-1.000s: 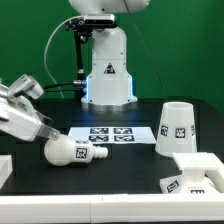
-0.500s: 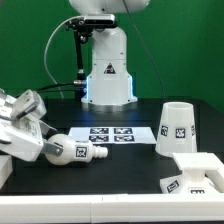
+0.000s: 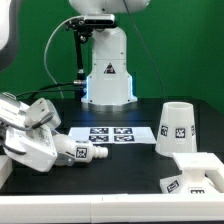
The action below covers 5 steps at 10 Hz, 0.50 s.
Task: Assemble lamp
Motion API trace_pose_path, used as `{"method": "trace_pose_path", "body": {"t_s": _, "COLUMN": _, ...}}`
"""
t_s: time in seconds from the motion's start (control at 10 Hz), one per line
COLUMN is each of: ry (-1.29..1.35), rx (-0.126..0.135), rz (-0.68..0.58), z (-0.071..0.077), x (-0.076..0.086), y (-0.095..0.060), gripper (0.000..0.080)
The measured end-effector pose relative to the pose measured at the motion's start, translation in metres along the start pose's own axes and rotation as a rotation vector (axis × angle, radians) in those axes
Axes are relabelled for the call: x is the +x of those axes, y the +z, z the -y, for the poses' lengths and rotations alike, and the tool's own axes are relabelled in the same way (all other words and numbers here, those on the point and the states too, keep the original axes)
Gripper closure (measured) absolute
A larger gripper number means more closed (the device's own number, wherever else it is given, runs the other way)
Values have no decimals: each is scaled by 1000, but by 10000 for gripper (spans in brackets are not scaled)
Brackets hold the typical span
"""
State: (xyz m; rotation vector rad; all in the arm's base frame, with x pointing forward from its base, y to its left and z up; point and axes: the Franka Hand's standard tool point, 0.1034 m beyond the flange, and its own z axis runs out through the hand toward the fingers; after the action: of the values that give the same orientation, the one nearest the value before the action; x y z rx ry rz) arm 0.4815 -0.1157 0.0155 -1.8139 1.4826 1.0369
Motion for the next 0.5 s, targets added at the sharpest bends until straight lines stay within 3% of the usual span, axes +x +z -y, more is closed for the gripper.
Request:
{"method": "trace_pose_path", "body": {"t_s": 0.1, "ry": 0, "rx": 0, "rz": 0, "z": 0, "x": 0, "y": 0, "gripper": 227}}
{"method": "trace_pose_path", "body": {"t_s": 0.5, "ry": 0, "rx": 0, "rz": 0, "z": 0, "x": 0, "y": 0, "gripper": 226}}
